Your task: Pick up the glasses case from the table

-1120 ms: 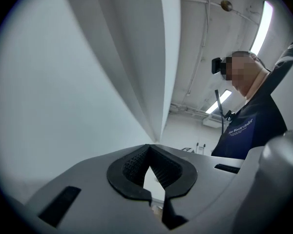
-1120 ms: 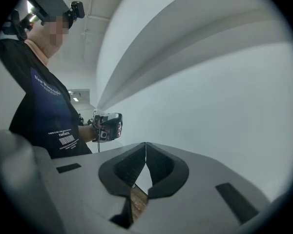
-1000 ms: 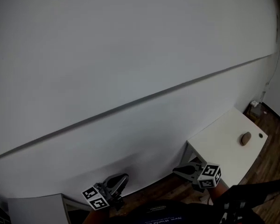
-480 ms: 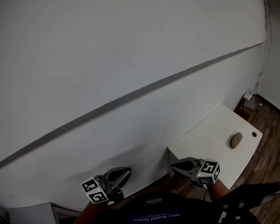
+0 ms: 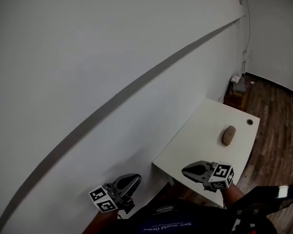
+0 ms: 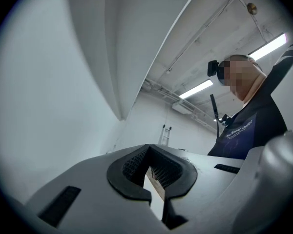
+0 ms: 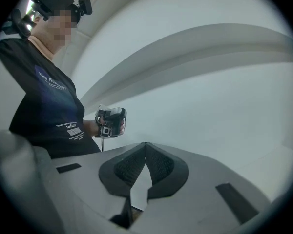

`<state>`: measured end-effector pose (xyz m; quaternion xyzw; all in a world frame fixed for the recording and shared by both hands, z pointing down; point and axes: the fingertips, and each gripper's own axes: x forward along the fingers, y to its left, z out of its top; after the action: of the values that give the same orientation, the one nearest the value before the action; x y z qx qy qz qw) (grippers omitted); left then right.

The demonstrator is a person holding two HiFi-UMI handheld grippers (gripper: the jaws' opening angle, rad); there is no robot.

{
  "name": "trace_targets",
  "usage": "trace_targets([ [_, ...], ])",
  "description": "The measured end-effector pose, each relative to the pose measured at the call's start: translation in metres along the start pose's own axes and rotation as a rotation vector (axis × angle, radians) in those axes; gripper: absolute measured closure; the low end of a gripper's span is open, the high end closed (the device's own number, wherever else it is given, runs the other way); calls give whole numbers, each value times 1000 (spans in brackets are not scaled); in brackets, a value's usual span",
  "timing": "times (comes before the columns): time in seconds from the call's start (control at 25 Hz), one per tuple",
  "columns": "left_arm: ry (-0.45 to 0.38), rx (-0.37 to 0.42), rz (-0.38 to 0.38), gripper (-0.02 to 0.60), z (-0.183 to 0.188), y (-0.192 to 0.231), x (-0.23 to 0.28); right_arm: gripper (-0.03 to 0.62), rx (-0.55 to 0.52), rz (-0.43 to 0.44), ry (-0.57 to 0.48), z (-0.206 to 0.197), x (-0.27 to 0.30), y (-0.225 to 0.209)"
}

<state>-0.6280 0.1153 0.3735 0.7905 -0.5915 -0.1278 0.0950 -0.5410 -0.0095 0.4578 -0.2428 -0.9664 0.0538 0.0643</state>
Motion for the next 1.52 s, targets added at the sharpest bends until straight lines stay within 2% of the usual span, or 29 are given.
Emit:
trace_targets([
  [0.24, 41, -61, -200, 584, -10, 26, 63, 592, 44, -216, 4, -9, -39, -30],
  [0.48, 75, -97, -393, 584, -17, 60, 93, 592, 51, -440, -1, -4, -54, -44],
  [0.64, 117, -73, -470, 584, -28, 89, 102, 592, 91, -583, -23, -10, -59, -55],
  [0.76, 149, -60, -500, 584, -35, 104, 100, 592, 90, -650, -50, -12, -58, -59],
  [0.92, 187, -55, -521, 584, -45, 112, 100, 592, 94, -687, -61, -18, -62, -62],
  [1.04, 198, -66, -524, 584, -55, 119, 119, 592, 95, -698, -64, -26, -79, -82],
  [1.2, 218, -65, -513, 584, -69, 111, 174, 592, 92, -688, -87, -31, -120, -114],
  [1.36, 220, -64, -528, 584, -73, 78, 241, 592, 58, -659, -100, -28, -176, -145],
  [1.52, 231, -73, -509, 584, -83, 53, 299, 592, 58, -647, -111, -35, -229, -165],
])
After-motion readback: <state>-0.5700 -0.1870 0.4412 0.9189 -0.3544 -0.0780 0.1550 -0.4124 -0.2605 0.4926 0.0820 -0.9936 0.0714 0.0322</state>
